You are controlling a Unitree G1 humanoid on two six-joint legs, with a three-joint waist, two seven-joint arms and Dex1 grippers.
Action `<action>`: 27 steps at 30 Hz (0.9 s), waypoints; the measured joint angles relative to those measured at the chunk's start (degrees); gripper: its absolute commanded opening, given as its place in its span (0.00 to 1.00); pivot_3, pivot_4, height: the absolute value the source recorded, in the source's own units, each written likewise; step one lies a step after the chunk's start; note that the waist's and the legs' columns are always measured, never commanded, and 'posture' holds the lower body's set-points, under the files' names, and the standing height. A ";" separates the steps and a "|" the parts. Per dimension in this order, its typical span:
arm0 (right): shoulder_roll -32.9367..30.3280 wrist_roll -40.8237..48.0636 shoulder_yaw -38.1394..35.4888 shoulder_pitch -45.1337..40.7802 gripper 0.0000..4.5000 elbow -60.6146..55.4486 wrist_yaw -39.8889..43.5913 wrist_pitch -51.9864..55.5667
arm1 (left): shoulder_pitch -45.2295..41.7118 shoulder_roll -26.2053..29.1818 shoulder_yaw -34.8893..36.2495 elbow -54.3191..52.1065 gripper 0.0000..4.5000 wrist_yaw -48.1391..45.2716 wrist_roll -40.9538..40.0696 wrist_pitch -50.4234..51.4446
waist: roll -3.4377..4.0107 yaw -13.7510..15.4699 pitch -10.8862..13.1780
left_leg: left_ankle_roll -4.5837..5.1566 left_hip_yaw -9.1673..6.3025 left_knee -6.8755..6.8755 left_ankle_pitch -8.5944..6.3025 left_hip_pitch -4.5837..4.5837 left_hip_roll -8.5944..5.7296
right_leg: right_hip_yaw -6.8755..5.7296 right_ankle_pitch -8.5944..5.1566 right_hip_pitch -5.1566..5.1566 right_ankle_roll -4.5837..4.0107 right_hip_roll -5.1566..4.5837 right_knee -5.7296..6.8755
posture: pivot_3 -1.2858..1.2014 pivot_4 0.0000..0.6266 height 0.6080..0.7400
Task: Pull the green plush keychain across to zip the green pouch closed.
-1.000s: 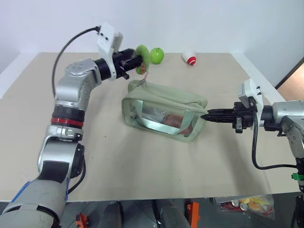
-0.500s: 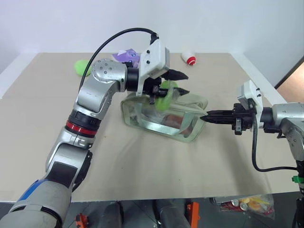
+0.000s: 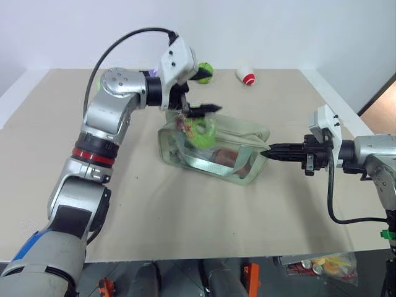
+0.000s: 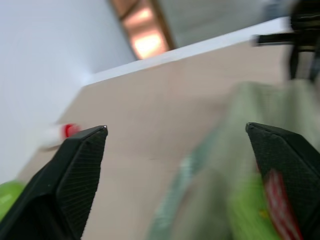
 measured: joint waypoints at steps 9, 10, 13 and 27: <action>0.71 -0.04 0.31 -0.37 0.00 0.12 -0.06 -0.37 | -5.09 -1.75 4.33 7.56 0.99 7.69 0.15 0.00 | 0.01 -0.22 0.01 | 0.00 -0.01 -0.02 0.00 -0.02 0.01 | 0.00 0.04 -0.07 0.00 0.03 0.01 | 0.52 0.24 1.00; 0.76 -0.04 0.33 -0.37 0.00 0.11 -0.06 -0.40 | -6.43 -1.66 5.98 8.15 0.99 8.68 -0.37 0.06 | 0.01 -0.26 0.01 | 0.00 -0.01 -0.03 0.00 -0.02 0.02 | 0.00 0.04 -0.07 -0.01 0.04 0.01 | 0.52 0.24 1.00; 1.09 0.00 0.43 -0.45 0.00 0.03 -0.11 -0.43 | -8.58 0.20 11.75 7.33 0.99 8.07 -5.39 1.76 | 0.02 -0.54 0.00 | 0.00 0.00 -0.09 0.00 0.01 0.02 | 0.00 0.01 -0.06 -0.03 0.03 0.00 | 0.52 0.24 1.00; 2.03 -0.22 0.94 -0.79 0.00 0.14 -0.09 -0.45 | 20.07 20.92 12.15 -5.54 0.99 -13.71 -12.10 10.96 | -0.09 -1.03 0.00 | 0.02 -0.11 -0.01 0.04 -0.05 0.10 | -0.19 -0.09 -0.04 -0.34 0.03 0.05 | 0.52 0.24 1.00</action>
